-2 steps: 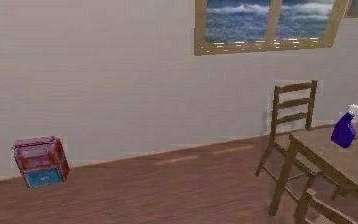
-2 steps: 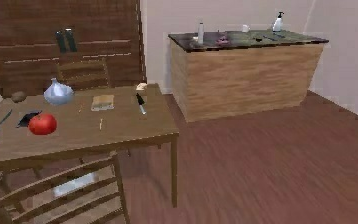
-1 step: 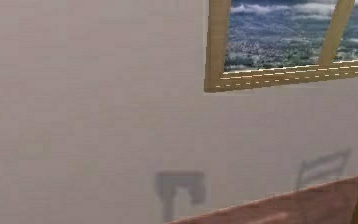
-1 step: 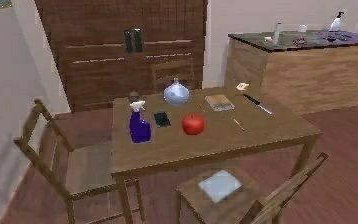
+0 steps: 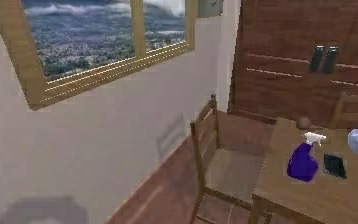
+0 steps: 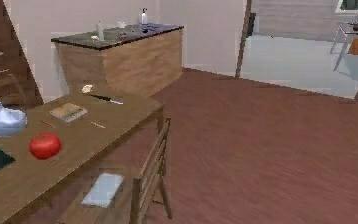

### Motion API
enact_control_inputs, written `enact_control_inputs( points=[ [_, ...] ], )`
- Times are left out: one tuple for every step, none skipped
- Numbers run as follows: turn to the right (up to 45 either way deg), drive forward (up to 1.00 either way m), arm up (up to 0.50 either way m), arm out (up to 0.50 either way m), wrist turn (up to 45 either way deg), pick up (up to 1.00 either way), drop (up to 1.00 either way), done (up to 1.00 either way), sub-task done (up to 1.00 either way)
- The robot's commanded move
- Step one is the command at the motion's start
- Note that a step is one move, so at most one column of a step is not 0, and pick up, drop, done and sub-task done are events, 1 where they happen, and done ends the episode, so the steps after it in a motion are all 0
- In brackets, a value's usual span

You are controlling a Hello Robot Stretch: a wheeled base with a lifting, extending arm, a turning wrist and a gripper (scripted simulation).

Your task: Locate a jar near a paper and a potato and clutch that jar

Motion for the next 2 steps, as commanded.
enact_control_inputs(
  points=[
    [-30.0, 0.00, 0.00, 0.00, 0.0, 0.00, 0.00, 0.00, 0.00],
    [0.0, 0.10, 0.00, 0.00, 0.0, 0.00, 0.00, 0.00, 0.00]
  ],
)
